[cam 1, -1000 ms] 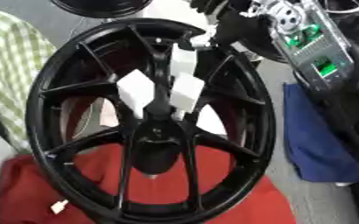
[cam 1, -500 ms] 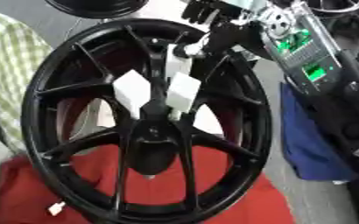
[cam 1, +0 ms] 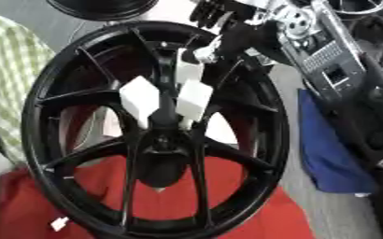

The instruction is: Pull the pin out of the wheel hub.

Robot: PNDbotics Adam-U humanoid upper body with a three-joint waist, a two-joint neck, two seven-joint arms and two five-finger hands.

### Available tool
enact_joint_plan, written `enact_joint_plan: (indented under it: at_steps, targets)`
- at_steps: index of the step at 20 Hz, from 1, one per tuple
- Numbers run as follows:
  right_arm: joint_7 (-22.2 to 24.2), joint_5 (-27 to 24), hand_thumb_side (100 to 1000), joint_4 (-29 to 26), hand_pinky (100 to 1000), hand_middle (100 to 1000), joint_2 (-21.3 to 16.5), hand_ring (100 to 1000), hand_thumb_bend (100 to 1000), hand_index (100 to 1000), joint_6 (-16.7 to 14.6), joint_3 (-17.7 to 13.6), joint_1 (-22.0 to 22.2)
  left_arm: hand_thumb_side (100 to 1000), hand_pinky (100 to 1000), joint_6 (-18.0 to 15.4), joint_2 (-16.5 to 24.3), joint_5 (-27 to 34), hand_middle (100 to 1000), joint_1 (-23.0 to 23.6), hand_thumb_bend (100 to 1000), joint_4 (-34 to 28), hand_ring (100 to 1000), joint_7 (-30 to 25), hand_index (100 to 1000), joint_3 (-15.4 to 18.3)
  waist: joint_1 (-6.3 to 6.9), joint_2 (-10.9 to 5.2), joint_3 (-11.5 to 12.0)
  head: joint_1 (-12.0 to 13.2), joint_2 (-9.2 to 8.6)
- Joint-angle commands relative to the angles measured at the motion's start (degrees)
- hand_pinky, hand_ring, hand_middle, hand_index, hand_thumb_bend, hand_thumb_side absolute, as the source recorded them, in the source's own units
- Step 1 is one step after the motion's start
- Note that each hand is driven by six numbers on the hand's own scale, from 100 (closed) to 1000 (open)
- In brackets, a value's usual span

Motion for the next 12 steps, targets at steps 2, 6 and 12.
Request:
enact_joint_plan:
  at_steps: [2, 6, 12]
  targets:
    - [-2.65, -0.49, 297, -5.74, 691, 674, -1.68, 778, 539, 758, 1.12, -2.19, -1.45, 889, 523, -0.17, 0.86, -0.14, 613, -0.52, 111, -0.62, 640, -0.29, 725, -0.08, 0.74, -0.96, -0.03, -0.56, -0.72]
    - [-1.30, 0.44, 296, -11.19, 695, 677, -2.20, 778, 539, 759, 1.75, -1.77, -0.75, 889, 524, -0.14, 0.91, -0.14, 613, -0.52, 111, -0.68, 640, -0.27, 725, -0.01, 0.77, -0.96, -0.13, -0.78, -0.71]
    - [1.02, 1.16, 280, -12.36, 701, 682, -2.25, 783, 542, 762, 2.25, -1.69, 1.03, 890, 524, -0.12, 0.85, -0.06, 613, -0.65, 111, -0.78, 641, -0.28, 725, -0.02, 0.78, -0.86, -0.02, -0.74, -0.95]
